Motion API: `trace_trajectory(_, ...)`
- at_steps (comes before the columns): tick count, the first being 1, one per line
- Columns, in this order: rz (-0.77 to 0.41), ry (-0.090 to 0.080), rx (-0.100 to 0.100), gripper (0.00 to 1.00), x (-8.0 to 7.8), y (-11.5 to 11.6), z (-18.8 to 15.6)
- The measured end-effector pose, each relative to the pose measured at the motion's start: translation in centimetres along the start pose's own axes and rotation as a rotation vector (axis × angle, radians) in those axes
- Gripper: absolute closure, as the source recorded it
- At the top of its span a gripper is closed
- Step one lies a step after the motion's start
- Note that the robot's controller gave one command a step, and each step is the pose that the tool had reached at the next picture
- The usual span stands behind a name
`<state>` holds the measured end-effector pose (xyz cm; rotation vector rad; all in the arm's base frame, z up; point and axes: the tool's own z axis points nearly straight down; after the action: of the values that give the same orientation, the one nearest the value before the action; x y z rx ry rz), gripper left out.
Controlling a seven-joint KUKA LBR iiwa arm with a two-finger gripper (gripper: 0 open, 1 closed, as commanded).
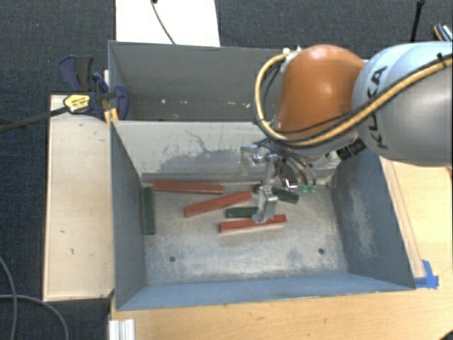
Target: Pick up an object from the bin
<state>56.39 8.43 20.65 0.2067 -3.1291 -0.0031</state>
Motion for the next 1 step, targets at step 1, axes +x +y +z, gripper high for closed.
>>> trace_trajectory(1,0.326,-0.001,0.001,0.0,0.79,-0.34,12.63)
